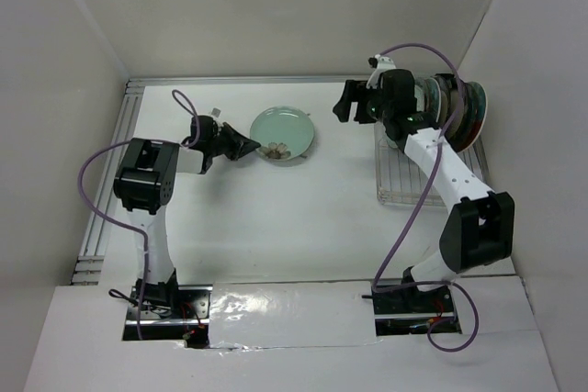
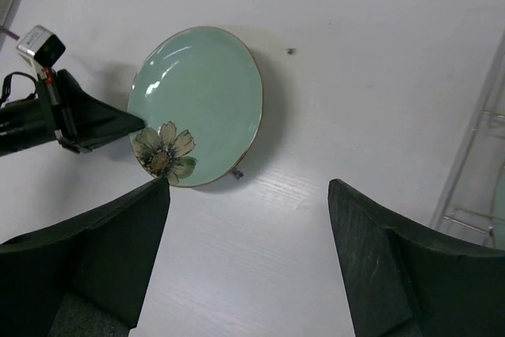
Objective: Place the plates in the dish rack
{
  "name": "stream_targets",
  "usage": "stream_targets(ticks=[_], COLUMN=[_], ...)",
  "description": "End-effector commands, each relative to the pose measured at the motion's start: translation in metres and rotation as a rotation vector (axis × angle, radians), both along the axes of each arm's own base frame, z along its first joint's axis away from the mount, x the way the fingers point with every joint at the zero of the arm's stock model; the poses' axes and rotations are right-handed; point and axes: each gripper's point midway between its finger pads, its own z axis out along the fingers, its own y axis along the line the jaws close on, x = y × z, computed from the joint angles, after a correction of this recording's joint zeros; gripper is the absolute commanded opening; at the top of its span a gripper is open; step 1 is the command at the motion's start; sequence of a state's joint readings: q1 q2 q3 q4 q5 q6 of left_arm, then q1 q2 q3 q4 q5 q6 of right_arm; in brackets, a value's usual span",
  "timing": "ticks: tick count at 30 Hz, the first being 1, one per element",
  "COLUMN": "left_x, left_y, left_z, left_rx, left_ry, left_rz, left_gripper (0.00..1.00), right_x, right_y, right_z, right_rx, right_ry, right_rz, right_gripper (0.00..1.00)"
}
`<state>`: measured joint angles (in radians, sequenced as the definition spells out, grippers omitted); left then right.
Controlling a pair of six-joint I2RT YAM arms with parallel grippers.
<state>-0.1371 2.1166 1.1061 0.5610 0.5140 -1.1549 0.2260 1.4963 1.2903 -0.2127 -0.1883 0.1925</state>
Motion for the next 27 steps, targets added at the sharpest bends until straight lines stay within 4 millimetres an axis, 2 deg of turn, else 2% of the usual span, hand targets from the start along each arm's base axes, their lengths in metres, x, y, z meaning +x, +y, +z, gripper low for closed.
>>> stream_targets(ticks=[1,2,5,7,8,12,13,15,17,18,19,20,21,22,23,24,26,27], left_x=[-0.015,-0.024,-0.039,-0.051,-0.058,-0.072,-0.074,-0.077,-0.082,-0.082,-0.081,-0.083,-0.083,-0.082,-0.08,-0.074,-0.072,-0.07], left_y=[-0.027,-0.025,-0.024,-0.026,-0.026,-0.029,-0.029,-0.029,-0.033,-0.033,-0.033,-0.033,-0.036,-0.035,-0.034,-0.033,-0.034,-0.032], left_z=[0.144,0.159,0.178,0.191,0.192,0.204,0.2,0.203,0.211,0.207,0.204,0.207,0.212,0.205,0.209,0.209,0.199,0.204], left_rx=[-0.126,-0.129,-0.139,-0.145,-0.148,-0.123,-0.124,-0.116,-0.105,-0.107,-0.09,-0.084,-0.078,-0.065,-0.052,-0.035,0.007,0.032], left_ry=[-0.483,-0.526,-0.596,-0.641,-0.646,-0.695,-0.677,-0.691,-0.729,-0.698,-0.708,-0.716,-0.729,-0.708,-0.712,-0.708,-0.656,-0.656], left_rz=[-0.237,-0.273,-0.328,-0.367,-0.386,-0.424,-0.424,-0.437,-0.451,-0.45,-0.454,-0.456,-0.454,-0.458,-0.447,-0.426,-0.413,-0.399], left_gripper=[0.0,0.0,0.0,0.0,0.0,0.0,0.0,0.0,0.0,0.0,0.0,0.0,0.0,0.0,0.0,0.0,0.13,0.2], right_x=[-0.001,-0.007,-0.013,-0.016,-0.015,-0.022,-0.022,-0.024,-0.031,-0.033,-0.035,-0.038,-0.039,-0.041,-0.044,-0.046,-0.048,-0.044], right_y=[0.027,0.037,0.048,0.056,0.057,0.073,0.075,0.081,0.09,0.092,0.094,0.096,0.097,0.1,0.101,0.1,0.096,0.092], right_z=[0.008,0.004,0.004,-0.002,-0.007,-0.003,0.0,-0.004,-0.007,-0.008,-0.007,-0.006,-0.006,-0.006,-0.008,-0.012,-0.006,-0.003], right_rx=[0.092,0.112,0.159,0.173,0.174,0.218,0.224,0.234,0.248,0.26,0.271,0.278,0.281,0.281,0.275,0.274,0.248,0.238], right_ry=[-0.001,0.012,0.009,0.029,0.041,0.047,0.036,0.055,0.074,0.077,0.085,0.088,0.09,0.091,0.096,0.119,0.091,0.077], right_rz=[0.103,0.143,0.205,0.23,0.237,0.295,0.306,0.325,0.372,0.384,0.393,0.412,0.42,0.429,0.444,0.44,0.432,0.405], right_gripper=[0.88,0.9,0.91,0.91,0.91,0.9,0.9,0.87,0.78,0.72,0.51,0.39,0.23,0.17,0.12,0.0,0.0,0.0])
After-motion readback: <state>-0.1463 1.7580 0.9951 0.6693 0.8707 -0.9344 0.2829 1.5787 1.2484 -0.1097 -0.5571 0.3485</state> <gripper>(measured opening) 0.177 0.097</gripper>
